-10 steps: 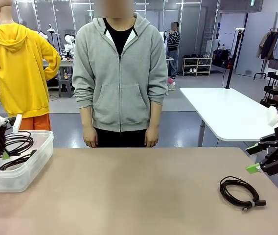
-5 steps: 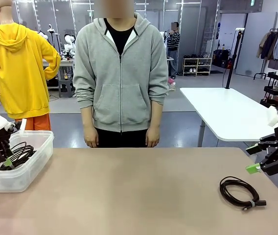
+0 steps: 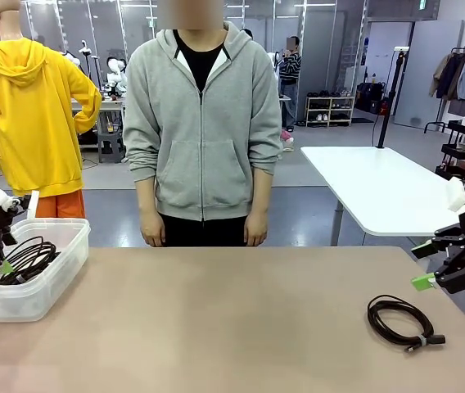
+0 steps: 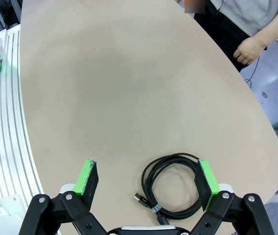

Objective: Organize and store the cables.
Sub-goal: Place the USB Extension Cable into the Organizing box.

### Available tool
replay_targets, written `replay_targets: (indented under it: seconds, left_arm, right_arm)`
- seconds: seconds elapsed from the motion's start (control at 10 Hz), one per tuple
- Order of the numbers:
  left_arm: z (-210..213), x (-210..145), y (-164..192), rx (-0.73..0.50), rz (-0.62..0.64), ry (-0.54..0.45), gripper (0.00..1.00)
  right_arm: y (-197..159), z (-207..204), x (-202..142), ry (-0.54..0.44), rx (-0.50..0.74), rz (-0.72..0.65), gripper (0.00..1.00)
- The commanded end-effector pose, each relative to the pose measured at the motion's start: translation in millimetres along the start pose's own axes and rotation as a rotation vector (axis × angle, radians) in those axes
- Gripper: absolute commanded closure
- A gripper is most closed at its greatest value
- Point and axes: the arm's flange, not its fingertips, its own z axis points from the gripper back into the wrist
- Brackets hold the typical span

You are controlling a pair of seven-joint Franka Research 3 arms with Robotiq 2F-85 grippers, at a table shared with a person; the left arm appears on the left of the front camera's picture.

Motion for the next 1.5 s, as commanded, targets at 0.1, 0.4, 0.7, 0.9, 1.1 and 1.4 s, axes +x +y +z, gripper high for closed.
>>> replay_targets:
  seconds: [0.1,0.4,0.7,0.9,1.1,1.4]
  left_arm:
    - [0,0,0,0.000,0.000,0.000,0.00]
    - [0,0,0,0.000,0.000,0.000,0.00]
    - [0,0,0,0.000,0.000,0.000,0.00]
    - [0,0,0,0.000,0.000,0.000,0.00]
    - [0,0,0,0.000,0.000,0.000,0.00]
    - [51,18,-12,-0.008,0.113,-0.177,0.00]
  right_arm:
    - [0,0,3,-0.007,0.003,-0.026,0.00]
    - [0,0,3,-0.007,0.003,-0.026,0.00]
    - [0,0,3,-0.007,0.003,-0.026,0.00]
    - [0,0,3,-0.007,0.003,-0.026,0.00]
    - [0,0,3,-0.007,0.003,-0.026,0.00]
    - [0,0,3,-0.007,0.003,-0.026,0.00]
